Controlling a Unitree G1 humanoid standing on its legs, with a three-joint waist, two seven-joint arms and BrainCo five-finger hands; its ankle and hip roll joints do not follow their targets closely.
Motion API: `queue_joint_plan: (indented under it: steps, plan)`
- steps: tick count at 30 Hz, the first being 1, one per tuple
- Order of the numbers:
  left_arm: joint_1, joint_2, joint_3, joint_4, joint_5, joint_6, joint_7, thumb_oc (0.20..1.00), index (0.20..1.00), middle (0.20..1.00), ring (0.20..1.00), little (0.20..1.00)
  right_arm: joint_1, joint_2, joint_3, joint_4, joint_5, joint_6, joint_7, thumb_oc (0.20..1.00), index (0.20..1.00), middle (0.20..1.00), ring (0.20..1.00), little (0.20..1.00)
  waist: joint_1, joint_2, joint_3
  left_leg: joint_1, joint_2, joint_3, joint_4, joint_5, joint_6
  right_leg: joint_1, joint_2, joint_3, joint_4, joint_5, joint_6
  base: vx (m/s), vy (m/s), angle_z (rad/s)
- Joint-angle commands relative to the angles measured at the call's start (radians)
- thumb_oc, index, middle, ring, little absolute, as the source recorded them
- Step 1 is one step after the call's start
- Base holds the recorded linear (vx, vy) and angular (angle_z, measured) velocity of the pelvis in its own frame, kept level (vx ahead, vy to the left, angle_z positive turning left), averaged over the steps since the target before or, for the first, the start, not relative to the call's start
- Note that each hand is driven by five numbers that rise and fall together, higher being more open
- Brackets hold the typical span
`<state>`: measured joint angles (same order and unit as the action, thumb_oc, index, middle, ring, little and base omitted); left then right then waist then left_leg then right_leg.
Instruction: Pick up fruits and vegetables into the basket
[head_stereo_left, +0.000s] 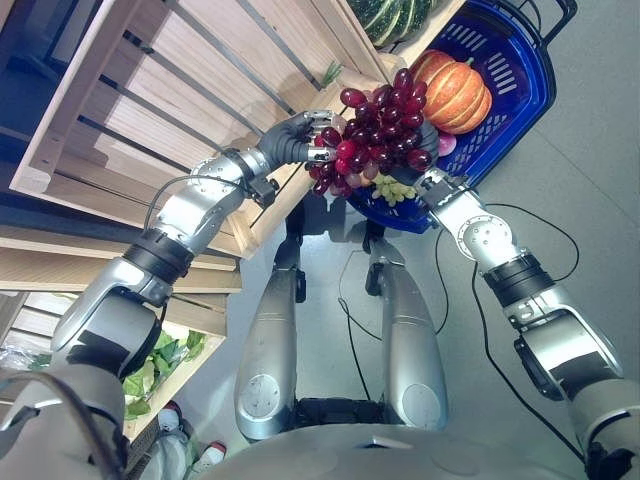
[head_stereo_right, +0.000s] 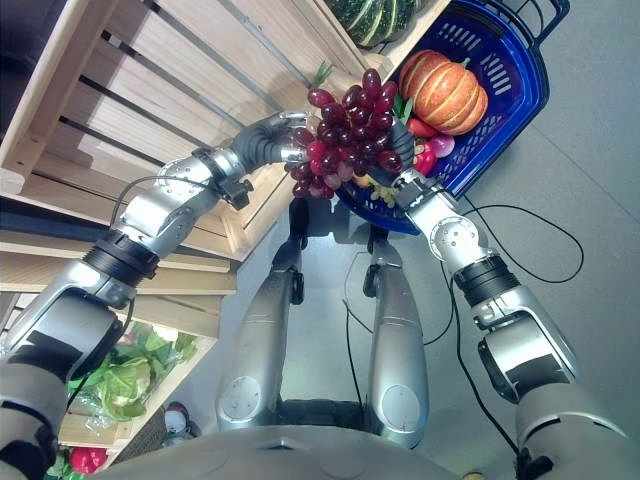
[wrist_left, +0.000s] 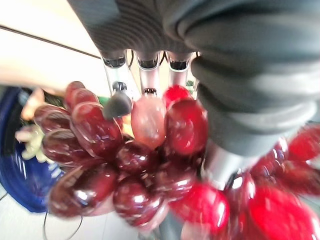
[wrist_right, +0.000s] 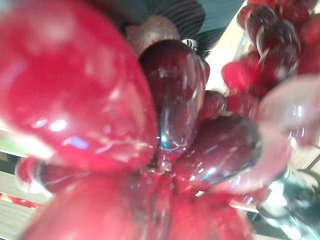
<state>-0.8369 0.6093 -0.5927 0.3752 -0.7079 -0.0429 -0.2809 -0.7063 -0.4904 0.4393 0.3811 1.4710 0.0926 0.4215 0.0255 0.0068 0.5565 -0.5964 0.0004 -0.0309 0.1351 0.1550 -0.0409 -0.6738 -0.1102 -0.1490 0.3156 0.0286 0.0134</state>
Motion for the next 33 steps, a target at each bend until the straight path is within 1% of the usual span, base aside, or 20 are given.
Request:
queue_joint_plan:
  steps: [1,3,5,9,11,12,14,16,19,20,24,30,32,33]
  plan:
    - [0.038,-0.022,0.039,0.026,0.007,-0.016,0.090,1.000,1.000,1.000,1.000,1.000,-0.020,0.052,0.007,-0.182,0.040,0.005,0.094,0.200,0.200,0.200,0.200,0.200,-0.011,-0.001,-0.036,-0.007,-0.069,0.001,0.103,-0.114,0.013,0.067,0.034,-0.011,-0.049,0.014,0.089,0.00,0.000,0.00]
    - [0.044,-0.025,0.048,0.029,0.005,-0.026,0.108,1.000,1.000,1.000,1.000,1.000,-0.017,0.054,0.003,-0.188,0.044,0.008,0.090,0.200,0.200,0.200,0.200,0.200,-0.011,-0.002,-0.036,-0.006,-0.070,0.000,0.103,-0.114,0.013,0.067,0.034,-0.012,-0.048,0.013,0.088,0.00,0.000,0.00]
    - [0.064,-0.051,0.084,0.034,-0.031,-0.075,0.197,1.000,1.000,1.000,1.000,1.000,-0.016,0.067,-0.008,-0.182,0.058,0.005,0.073,0.200,0.200,0.200,0.200,0.200,-0.007,-0.004,-0.036,-0.005,-0.069,-0.003,0.102,-0.113,0.013,0.068,0.035,-0.014,-0.046,0.011,0.087,0.00,0.000,0.00]
    - [0.087,-0.075,0.123,0.033,-0.020,-0.116,0.257,1.000,1.000,1.000,1.000,1.000,-0.005,0.083,-0.024,-0.185,0.064,0.005,0.063,0.200,0.200,0.200,0.200,0.200,-0.004,-0.007,-0.036,-0.003,-0.072,-0.007,0.099,-0.112,0.013,0.072,0.036,-0.016,-0.048,0.009,0.086,0.00,0.000,0.00]
    - [0.088,-0.076,0.123,0.033,-0.020,-0.118,0.258,1.000,1.000,1.000,1.000,1.000,-0.005,0.083,-0.025,-0.186,0.064,0.006,0.063,0.200,0.200,0.200,0.200,0.200,-0.004,-0.007,-0.036,-0.003,-0.072,-0.007,0.099,-0.112,0.013,0.072,0.036,-0.016,-0.048,0.009,0.085,0.00,0.000,0.00]
    - [0.100,-0.090,0.141,0.032,-0.025,-0.140,0.284,1.000,1.000,1.000,1.000,1.000,0.001,0.092,-0.033,-0.186,0.070,0.004,0.057,0.200,0.200,0.200,0.200,0.200,-0.003,-0.008,-0.036,-0.005,-0.072,-0.007,0.100,-0.112,0.013,0.070,0.037,-0.017,-0.047,0.007,0.084,0.00,0.000,0.00]
    - [0.105,-0.097,0.150,0.030,-0.026,-0.141,0.292,1.000,1.000,1.000,1.000,1.000,0.003,0.098,-0.038,-0.185,0.073,0.003,0.056,0.200,0.200,0.200,0.200,0.200,-0.002,-0.009,-0.036,-0.007,-0.073,-0.008,0.101,-0.113,0.012,0.071,0.036,-0.018,-0.047,0.006,0.084,0.00,0.000,0.00]
    - [0.116,-0.107,0.161,0.027,-0.025,-0.154,0.309,1.000,1.000,1.000,1.000,1.000,0.010,0.104,-0.043,-0.190,0.072,0.003,0.056,0.200,0.200,0.200,0.200,0.200,-0.001,-0.010,-0.036,-0.011,-0.073,-0.008,0.105,-0.113,0.012,0.068,0.035,-0.019,-0.045,0.006,0.084,0.00,0.000,0.00]
    - [0.116,-0.109,0.162,0.028,-0.027,-0.157,0.311,1.000,1.000,1.000,1.000,1.000,0.011,0.106,-0.043,-0.188,0.072,0.001,0.057,0.200,0.200,0.200,0.200,0.200,-0.001,-0.010,-0.036,-0.012,-0.073,-0.008,0.105,-0.113,0.011,0.068,0.035,-0.019,-0.044,0.006,0.084,0.00,0.000,0.00]
    - [0.124,-0.122,0.174,0.023,-0.039,-0.161,0.312,1.000,1.000,1.000,1.000,1.000,0.014,0.109,-0.049,-0.189,0.072,0.001,0.055,0.200,0.200,0.200,0.200,0.200,-0.001,-0.011,-0.036,-0.009,-0.073,-0.008,0.107,-0.115,0.012,0.070,0.036,-0.019,-0.042,0.003,0.083,0.00,0.000,0.00]
    - [0.129,-0.126,0.177,0.024,-0.041,-0.182,0.317,1.000,1.000,1.000,1.000,1.000,0.018,0.110,-0.051,-0.191,0.073,-0.006,0.052,0.200,0.200,0.200,0.200,0.200,-0.002,-0.011,-0.036,-0.013,-0.073,-0.007,0.110,-0.115,0.011,0.064,0.036,-0.019,-0.038,0.004,0.082,0.00,0.000,0.00]
    - [0.135,-0.141,0.209,0.024,-0.074,-0.250,0.346,1.000,1.000,1.000,1.000,1.000,0.018,0.118,-0.070,-0.174,0.077,-0.003,0.063,0.200,0.200,0.200,0.200,0.200,-0.002,-0.013,-0.036,-0.009,-0.072,-0.007,0.112,-0.120,0.010,0.067,0.036,-0.019,-0.034,-0.001,0.082,0.00,0.000,0.00]
    - [0.136,-0.142,0.211,0.022,-0.076,-0.253,0.351,1.000,1.000,1.000,1.000,1.000,0.019,0.116,-0.071,-0.174,0.079,-0.004,0.065,0.200,0.200,0.200,0.200,0.200,-0.002,-0.013,-0.036,-0.010,-0.072,-0.007,0.112,-0.120,0.010,0.067,0.036,-0.019,-0.034,-0.001,0.082,0.00,0.000,0.00]
    - [0.140,-0.148,0.222,0.019,-0.085,-0.268,0.368,1.000,1.000,1.000,1.000,1.000,0.021,0.122,-0.074,-0.173,0.076,-0.008,0.066,0.200,0.200,0.200,0.200,0.200,-0.001,-0.013,-0.036,-0.011,-0.072,-0.008,0.114,-0.121,0.009,0.066,0.036,-0.019,-0.032,-0.003,0.082,0.00,0.000,0.00]
